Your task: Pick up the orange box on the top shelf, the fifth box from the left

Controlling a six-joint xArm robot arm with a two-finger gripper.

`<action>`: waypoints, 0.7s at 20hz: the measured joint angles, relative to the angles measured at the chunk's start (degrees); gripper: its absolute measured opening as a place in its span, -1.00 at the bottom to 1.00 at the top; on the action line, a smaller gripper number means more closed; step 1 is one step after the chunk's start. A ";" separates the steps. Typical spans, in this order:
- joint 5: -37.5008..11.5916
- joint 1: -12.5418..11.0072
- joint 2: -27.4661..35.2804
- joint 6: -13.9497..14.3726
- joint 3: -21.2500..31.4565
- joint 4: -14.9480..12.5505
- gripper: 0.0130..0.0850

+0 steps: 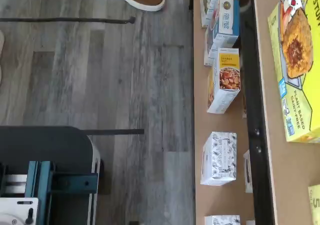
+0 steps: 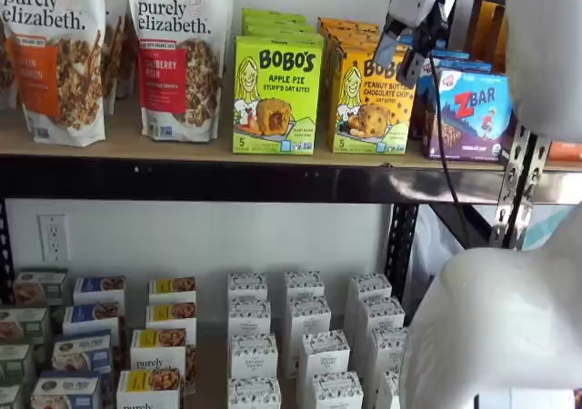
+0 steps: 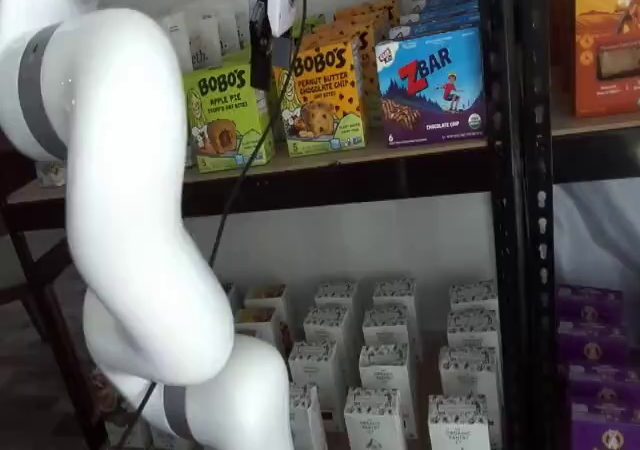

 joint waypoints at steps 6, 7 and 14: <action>-4.58 0.65 -2.47 0.16 3.79 0.15 1.00; -4.71 0.72 -2.54 0.20 3.98 0.14 1.00; -4.78 0.10 -2.87 0.20 4.41 2.35 1.00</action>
